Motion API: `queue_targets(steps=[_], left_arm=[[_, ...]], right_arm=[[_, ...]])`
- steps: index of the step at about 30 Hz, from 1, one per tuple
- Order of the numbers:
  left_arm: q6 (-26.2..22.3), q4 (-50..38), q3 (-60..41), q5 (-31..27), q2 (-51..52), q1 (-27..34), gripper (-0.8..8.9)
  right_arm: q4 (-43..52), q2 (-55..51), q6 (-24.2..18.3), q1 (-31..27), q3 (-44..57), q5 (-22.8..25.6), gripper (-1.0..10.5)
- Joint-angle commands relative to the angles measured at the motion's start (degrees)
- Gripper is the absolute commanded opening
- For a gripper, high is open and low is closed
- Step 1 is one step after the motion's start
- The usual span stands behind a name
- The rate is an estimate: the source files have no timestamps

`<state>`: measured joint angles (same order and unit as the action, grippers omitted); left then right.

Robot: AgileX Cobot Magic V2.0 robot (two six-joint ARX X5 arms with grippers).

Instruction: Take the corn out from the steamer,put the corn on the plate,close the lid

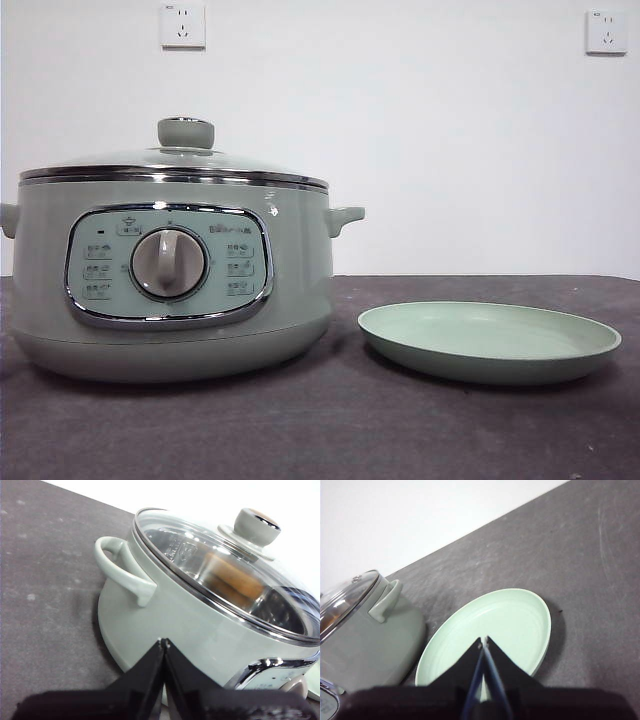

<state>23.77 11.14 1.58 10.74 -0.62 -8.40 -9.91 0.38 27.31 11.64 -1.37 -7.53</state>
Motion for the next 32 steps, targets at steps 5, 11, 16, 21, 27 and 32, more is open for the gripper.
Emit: queue_targets(steps=[5, 11, 16, 21, 27, 32], left_arm=[[0.57, 3.1, 6.82, 0.04, -0.87, 0.17, -0.08], [-2.14, 6.29, 14.95, 0.22, -7.37, 0.15, -0.08], [-8.07, 9.4, 22.73, 0.26, -15.89, 0.15, -0.08], [-14.6, 14.36, 31.45, 0.28, -25.16, 0.15, -0.08], [-19.34, 21.59, 42.07, 5.35, -35.87, 0.11, -0.04], [-19.61, 24.09, 48.44, 10.93, -42.75, 0.11, 0.04]], right_arm=[[-2.36, 4.98, 1.11, 0.0, -7.63, -0.04, -0.1], [-6.43, 15.72, -3.65, 0.0, -18.51, -0.09, -0.1], [-10.99, 25.9, -10.43, 0.0, -29.49, -0.11, -0.1], [-18.82, 35.71, -15.63, 0.0, -40.92, -0.59, 0.0], [-30.14, 46.62, -23.76, 0.0, -52.96, -9.88, 0.0], [-31.85, 51.84, -25.0, 0.04, -56.98, -11.91, 1.8]])
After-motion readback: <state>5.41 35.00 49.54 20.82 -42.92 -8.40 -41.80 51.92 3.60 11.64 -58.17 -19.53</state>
